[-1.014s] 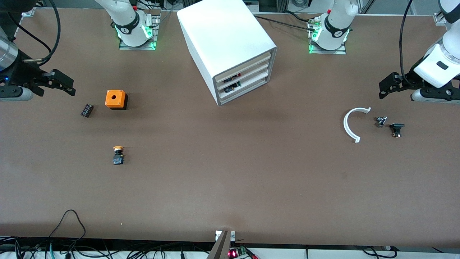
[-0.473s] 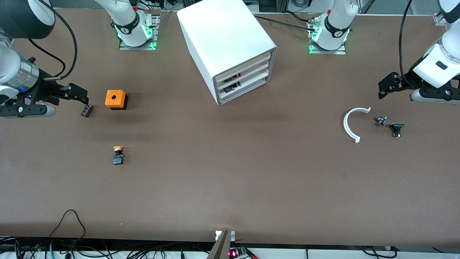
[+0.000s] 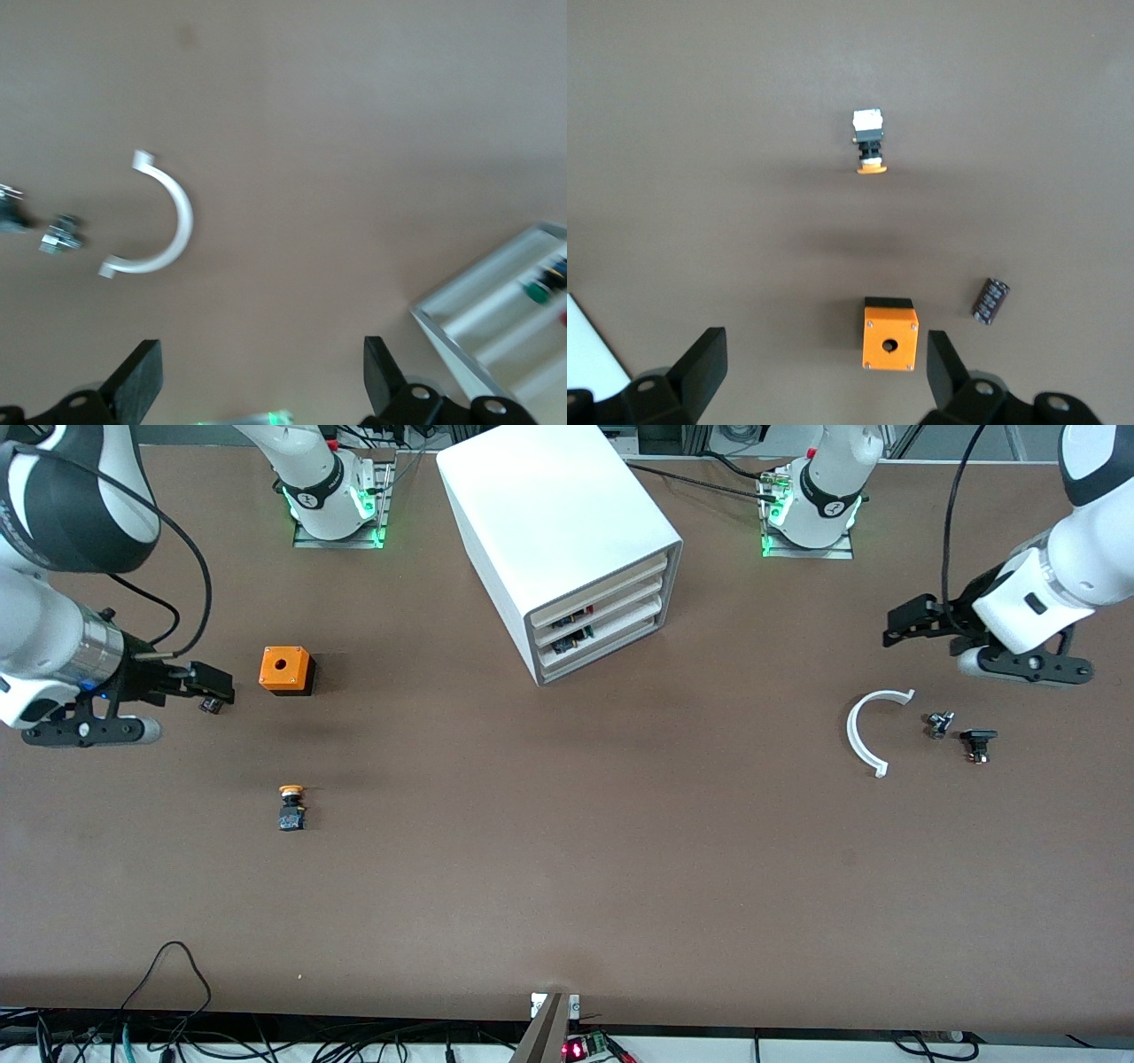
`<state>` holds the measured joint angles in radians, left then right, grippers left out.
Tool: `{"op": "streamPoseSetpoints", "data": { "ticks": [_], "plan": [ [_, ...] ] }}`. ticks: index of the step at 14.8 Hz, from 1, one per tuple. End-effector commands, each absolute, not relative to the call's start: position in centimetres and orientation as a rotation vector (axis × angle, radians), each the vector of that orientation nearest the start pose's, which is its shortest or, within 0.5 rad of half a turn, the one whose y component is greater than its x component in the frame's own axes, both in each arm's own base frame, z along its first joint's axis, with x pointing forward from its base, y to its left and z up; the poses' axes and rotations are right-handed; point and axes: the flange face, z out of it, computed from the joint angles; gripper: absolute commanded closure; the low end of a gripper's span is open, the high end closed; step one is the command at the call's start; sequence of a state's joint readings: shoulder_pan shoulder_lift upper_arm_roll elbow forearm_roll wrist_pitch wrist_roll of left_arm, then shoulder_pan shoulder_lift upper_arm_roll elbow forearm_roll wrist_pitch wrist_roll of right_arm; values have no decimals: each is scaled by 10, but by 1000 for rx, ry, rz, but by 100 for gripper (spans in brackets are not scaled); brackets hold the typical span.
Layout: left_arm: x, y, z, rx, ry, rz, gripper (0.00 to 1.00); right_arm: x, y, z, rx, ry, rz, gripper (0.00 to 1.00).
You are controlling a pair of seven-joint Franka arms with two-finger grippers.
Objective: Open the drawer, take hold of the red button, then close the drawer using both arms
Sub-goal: 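Reach the left gripper toward the drawer handle while the right gripper rises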
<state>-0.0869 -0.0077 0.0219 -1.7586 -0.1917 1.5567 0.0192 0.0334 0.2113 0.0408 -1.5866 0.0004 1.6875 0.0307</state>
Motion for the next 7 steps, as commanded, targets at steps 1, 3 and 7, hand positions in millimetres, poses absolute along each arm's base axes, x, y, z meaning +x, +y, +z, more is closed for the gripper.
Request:
{"op": "streamPoseSetpoints", "data": {
  "ticks": [1,3,7],
  "plan": [
    [541,-76,514,-3434,141,560,0,634,66,506,-3132,-111,138,0],
    [546,-90,498,-3541,116,654,0,638,77,511,-3131,-140,111,0],
    [555,-121,442,-3694,231,718,0,641,94,515,-3132,-72,98,0]
  ]
}}
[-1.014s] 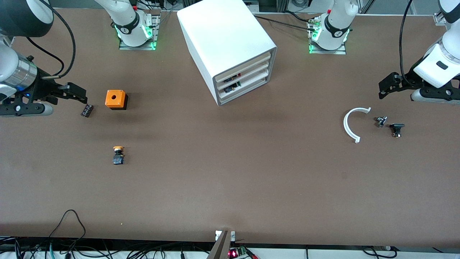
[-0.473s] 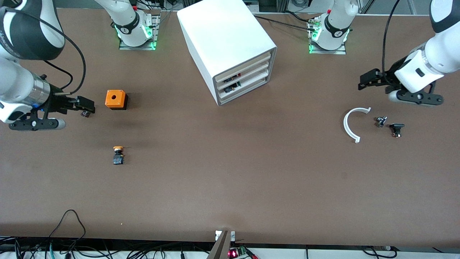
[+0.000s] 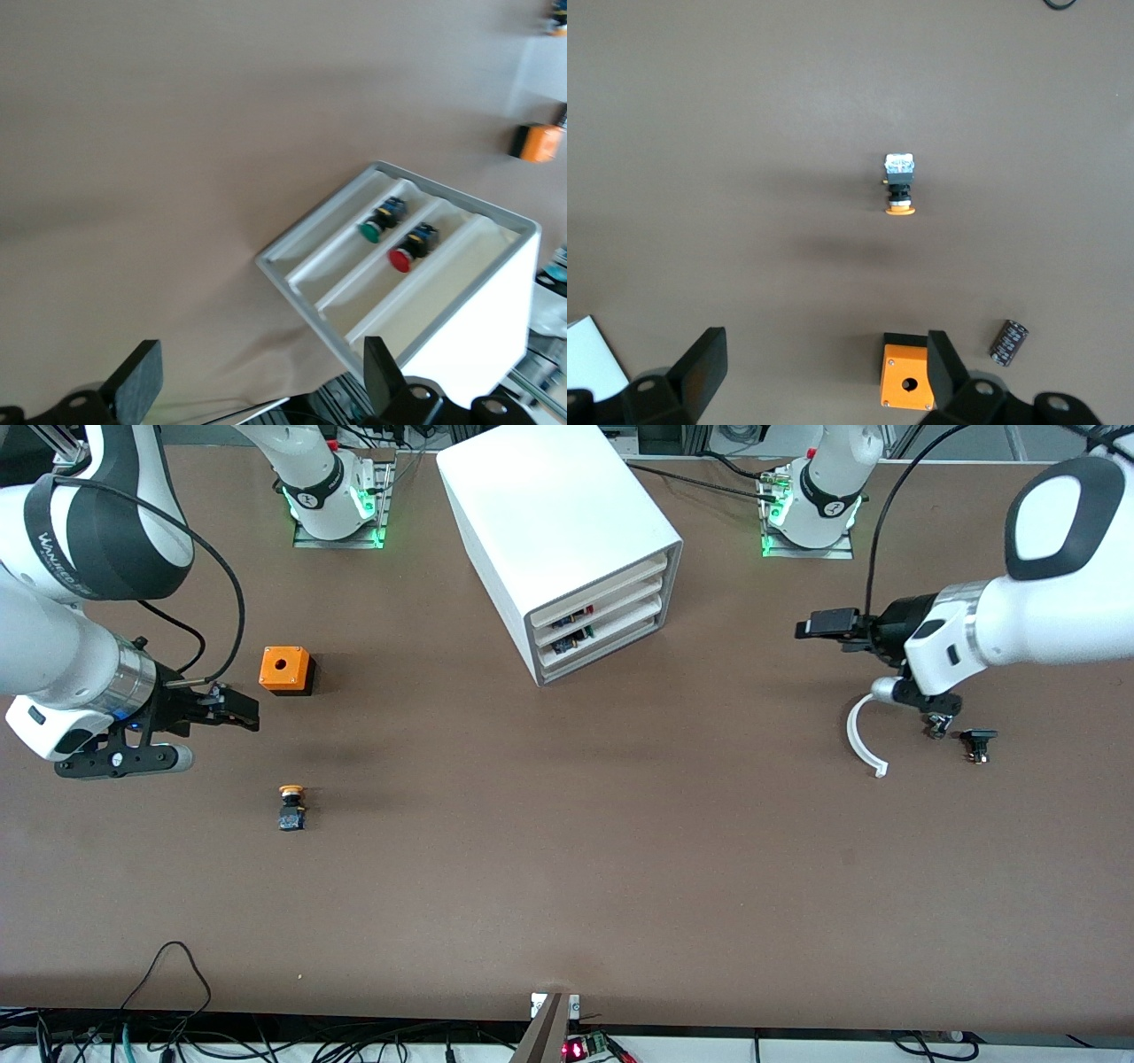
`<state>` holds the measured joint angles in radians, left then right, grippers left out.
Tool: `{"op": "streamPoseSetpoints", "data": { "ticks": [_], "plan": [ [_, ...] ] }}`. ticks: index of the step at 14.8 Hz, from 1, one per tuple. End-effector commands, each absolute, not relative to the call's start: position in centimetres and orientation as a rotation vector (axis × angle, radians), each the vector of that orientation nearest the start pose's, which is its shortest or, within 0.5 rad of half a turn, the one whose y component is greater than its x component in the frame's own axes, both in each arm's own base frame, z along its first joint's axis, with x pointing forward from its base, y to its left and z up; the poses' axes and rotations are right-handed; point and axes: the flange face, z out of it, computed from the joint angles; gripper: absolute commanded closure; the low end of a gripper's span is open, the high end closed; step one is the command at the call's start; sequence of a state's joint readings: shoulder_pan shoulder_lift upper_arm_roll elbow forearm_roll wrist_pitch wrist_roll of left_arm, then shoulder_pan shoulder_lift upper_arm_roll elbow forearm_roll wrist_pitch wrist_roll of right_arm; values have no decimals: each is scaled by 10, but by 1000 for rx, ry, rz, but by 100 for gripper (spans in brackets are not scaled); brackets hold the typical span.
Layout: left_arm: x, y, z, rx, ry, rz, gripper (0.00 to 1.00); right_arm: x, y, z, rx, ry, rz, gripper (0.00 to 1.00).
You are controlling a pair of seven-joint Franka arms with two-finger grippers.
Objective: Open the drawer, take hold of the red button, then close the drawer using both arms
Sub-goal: 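Reach the left gripper toward the drawer handle while the right gripper rises, then grasp the cabinet drawer handle with the left gripper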
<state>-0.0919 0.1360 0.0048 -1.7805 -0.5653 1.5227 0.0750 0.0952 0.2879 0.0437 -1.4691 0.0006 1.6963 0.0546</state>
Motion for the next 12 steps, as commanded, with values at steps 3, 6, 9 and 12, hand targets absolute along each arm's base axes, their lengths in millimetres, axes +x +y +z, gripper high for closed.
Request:
{"op": "streamPoseSetpoints", "data": {
  "ticks": [3,6,9,12],
  "plan": [
    [544,-151,400,2373,-203,-387,0,636,115,514,-3138,34,118,0],
    [533,-166,368,2242,-229,-294,0,632,136,516,-3119,110,120,0],
    [522,-174,330,2093,-267,-239,0,629,162,523,-3102,207,94,0],
    [501,-185,294,2002,-286,-189,0,626,191,522,-3097,265,74,0]
  ]
}}
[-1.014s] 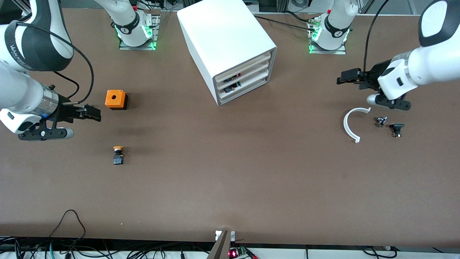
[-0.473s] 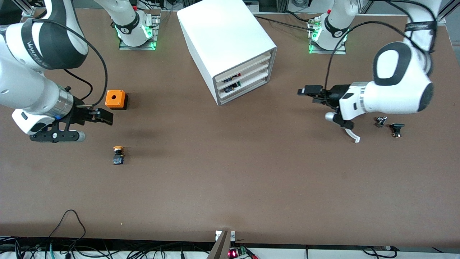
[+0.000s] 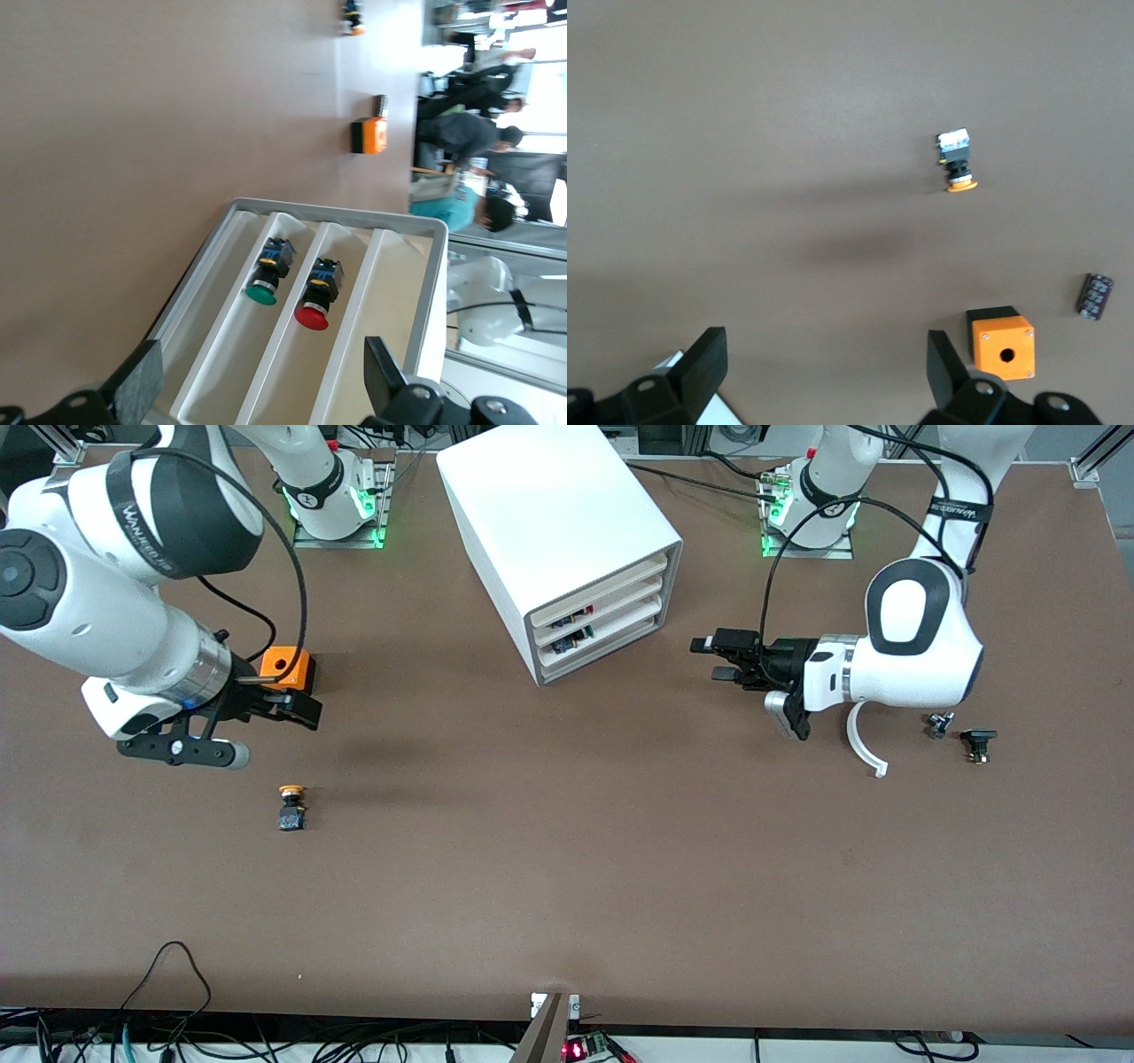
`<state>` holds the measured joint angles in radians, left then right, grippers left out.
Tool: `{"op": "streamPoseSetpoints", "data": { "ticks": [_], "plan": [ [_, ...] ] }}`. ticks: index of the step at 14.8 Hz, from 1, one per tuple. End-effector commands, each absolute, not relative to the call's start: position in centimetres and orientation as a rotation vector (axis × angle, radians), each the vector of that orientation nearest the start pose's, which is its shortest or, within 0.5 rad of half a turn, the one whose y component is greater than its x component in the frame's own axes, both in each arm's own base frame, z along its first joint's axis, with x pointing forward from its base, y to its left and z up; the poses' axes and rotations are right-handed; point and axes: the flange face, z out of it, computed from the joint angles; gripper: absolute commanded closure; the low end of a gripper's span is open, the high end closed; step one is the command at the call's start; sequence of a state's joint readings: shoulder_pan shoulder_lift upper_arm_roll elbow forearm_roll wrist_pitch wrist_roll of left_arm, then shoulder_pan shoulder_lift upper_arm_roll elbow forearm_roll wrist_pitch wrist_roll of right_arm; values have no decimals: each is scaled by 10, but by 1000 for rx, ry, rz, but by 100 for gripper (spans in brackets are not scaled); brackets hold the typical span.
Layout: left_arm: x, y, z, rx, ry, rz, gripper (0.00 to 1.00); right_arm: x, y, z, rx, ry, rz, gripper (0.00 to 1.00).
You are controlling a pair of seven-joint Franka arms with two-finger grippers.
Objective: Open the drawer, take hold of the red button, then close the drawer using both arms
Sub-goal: 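Grasp the cabinet drawer handle with the left gripper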
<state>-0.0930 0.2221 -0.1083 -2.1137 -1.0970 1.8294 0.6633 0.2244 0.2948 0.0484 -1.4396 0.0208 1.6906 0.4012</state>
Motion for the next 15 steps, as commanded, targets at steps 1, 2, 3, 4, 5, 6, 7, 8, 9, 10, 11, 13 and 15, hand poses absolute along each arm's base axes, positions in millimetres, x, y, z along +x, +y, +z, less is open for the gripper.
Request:
{"op": "streamPoseSetpoints", "data": {
  "ticks": [1,2,3,4,5,6,7,8,9,10,11,13,15],
  "plan": [
    [491,-192,283,1975,-273,-169,0,626,201,523,-3090,291,53,0],
    [481,-201,276,1947,-269,-151,1,626,210,524,-3085,324,46,0],
    [471,-208,269,1923,-262,-150,1,627,220,524,-3081,341,41,0],
    [464,-211,263,1908,-265,-149,5,627,229,526,-3076,362,32,0],
    [455,-216,256,1894,-275,-150,5,627,238,526,-3070,392,27,0],
    [449,-216,249,1879,-274,-141,5,626,247,527,-3064,423,23,0],
    [442,-217,238,1861,-266,-130,6,626,253,527,-3056,467,21,0],
    [433,-224,229,1834,-264,-117,7,625,261,527,-3046,514,17,0],
    [425,-232,222,1813,-284,-111,10,625,270,527,-3038,546,13,0],
    [420,-234,212,1802,-288,-116,16,625,277,528,-3029,574,8,0],
    [416,-235,204,1794,-293,-114,22,625,282,528,-3020,608,6,0],
    [399,-248,196,1765,-259,-127,23,625,292,528,-2995,698,5,0],
    [386,-254,191,1751,-235,-135,29,622,302,528,-2973,737,-11,0]
  ]
}}
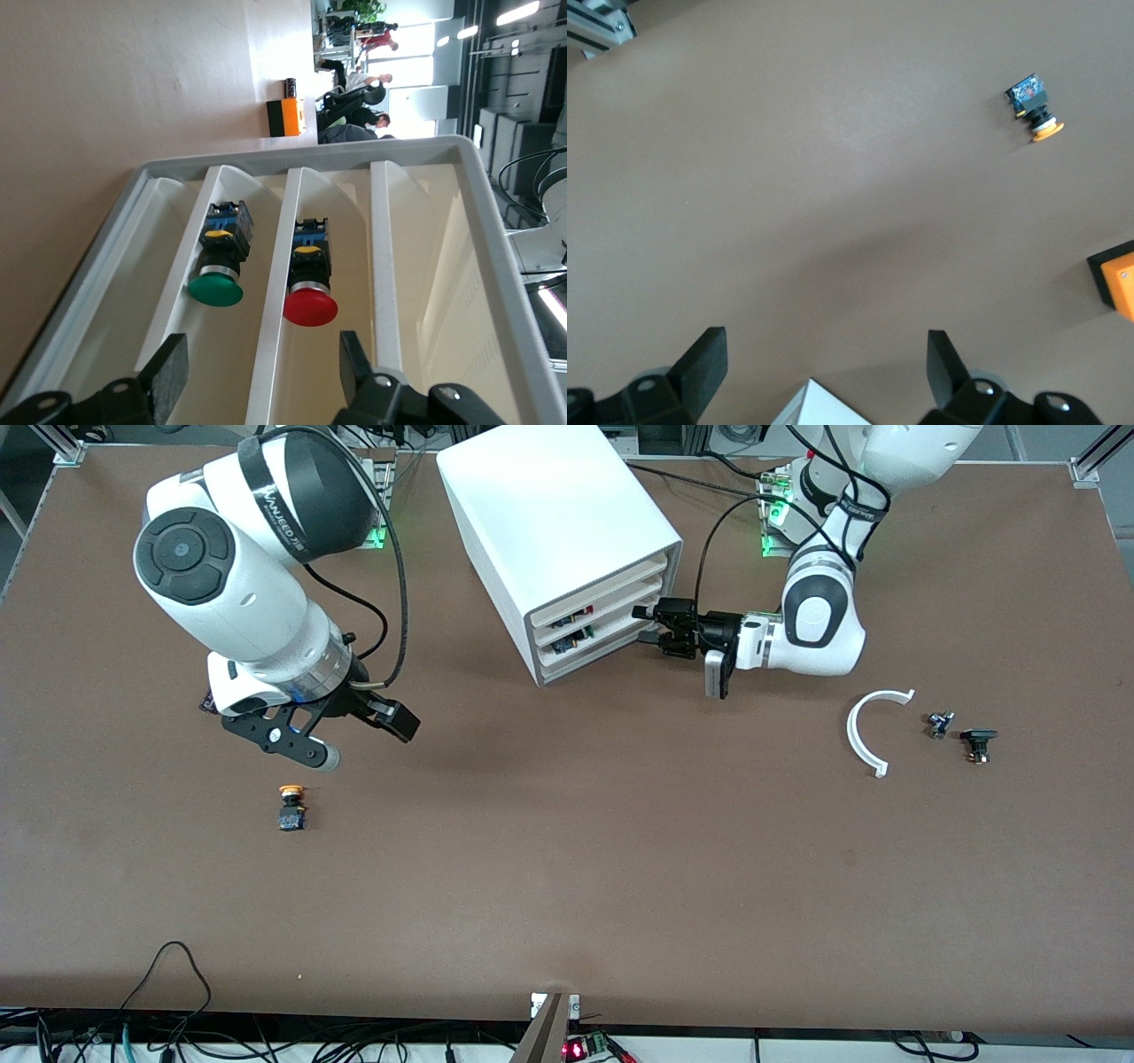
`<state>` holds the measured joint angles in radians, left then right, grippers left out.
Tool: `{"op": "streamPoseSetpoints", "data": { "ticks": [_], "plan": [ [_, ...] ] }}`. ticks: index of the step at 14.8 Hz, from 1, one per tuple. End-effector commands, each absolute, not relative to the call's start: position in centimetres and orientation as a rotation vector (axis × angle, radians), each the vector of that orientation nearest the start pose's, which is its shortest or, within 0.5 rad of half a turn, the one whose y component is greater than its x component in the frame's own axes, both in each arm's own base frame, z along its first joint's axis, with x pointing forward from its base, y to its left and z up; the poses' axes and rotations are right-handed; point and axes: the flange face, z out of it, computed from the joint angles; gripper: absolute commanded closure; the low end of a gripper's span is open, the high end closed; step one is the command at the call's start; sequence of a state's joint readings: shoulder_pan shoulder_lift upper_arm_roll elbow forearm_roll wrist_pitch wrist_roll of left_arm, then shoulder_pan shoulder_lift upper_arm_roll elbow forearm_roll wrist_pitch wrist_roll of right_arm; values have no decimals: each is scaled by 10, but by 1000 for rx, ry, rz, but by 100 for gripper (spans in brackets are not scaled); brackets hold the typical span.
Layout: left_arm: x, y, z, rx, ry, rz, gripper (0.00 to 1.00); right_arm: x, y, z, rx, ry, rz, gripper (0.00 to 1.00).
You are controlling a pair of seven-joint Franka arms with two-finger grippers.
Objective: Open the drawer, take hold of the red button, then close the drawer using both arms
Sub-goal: 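Grasp the cabinet drawer handle with the left gripper, then pull the drawer open with the left gripper while the right gripper approaches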
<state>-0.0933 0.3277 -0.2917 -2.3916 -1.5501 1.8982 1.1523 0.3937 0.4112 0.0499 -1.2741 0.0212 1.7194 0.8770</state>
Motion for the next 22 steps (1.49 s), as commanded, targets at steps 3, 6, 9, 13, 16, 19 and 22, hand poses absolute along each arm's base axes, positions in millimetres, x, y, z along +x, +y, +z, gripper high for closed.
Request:
{"op": "streamPoseSetpoints", "data": {
  "ticks": [3,6,9,13,16,19,22],
  "plan": [
    [368,-262,185,1736,-238,-150,42,619,319,525,-2907,858,10,0],
    [358,-264,170,1733,-234,-176,59,615,336,524,-2852,968,9,0],
    [355,-265,167,1732,-230,-185,92,613,356,522,-2781,1106,31,0],
    [358,-266,169,1730,-230,-183,100,606,382,518,-2709,1233,67,0],
    [367,-262,172,1732,-208,-176,100,599,407,510,-2672,1319,87,0],
    [389,-256,181,1736,-169,-171,100,589,432,499,-2632,1386,96,0],
    [411,-253,187,1750,-168,-184,100,576,463,489,-2575,1445,95,0]
  ]
}}
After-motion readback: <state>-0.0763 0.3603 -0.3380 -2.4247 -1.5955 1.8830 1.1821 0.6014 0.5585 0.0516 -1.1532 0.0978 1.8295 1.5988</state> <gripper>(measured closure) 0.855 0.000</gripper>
